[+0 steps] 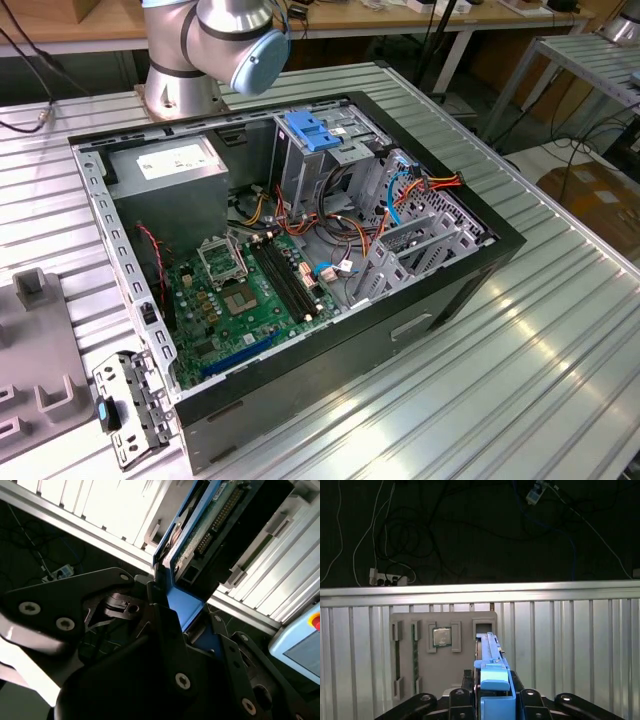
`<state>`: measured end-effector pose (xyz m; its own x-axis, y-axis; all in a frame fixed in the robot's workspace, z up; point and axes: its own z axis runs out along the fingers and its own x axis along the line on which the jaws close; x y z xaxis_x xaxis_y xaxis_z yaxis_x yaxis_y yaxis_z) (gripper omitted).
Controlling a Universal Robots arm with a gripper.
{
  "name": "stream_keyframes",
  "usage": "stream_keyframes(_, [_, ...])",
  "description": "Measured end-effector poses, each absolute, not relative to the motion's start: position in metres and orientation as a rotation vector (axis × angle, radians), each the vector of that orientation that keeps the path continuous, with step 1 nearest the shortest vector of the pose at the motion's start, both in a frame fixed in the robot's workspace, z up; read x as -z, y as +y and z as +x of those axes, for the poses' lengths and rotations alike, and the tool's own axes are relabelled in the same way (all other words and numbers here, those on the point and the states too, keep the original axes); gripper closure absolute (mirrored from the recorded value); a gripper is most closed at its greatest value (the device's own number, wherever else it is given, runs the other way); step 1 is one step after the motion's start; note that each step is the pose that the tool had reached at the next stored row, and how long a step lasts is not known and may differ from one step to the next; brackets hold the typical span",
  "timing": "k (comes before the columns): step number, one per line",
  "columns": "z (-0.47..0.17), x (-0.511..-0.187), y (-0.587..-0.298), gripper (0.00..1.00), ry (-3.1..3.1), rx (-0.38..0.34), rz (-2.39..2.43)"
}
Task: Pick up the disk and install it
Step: 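Pick up the disk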
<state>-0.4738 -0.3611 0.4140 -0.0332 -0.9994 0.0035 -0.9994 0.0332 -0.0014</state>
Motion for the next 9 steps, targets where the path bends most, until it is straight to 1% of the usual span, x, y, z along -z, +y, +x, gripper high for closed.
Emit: stream_keyframes(9, [-0.474,-0.43,-0.361,0.63,-2.257,-0.005,2.183])
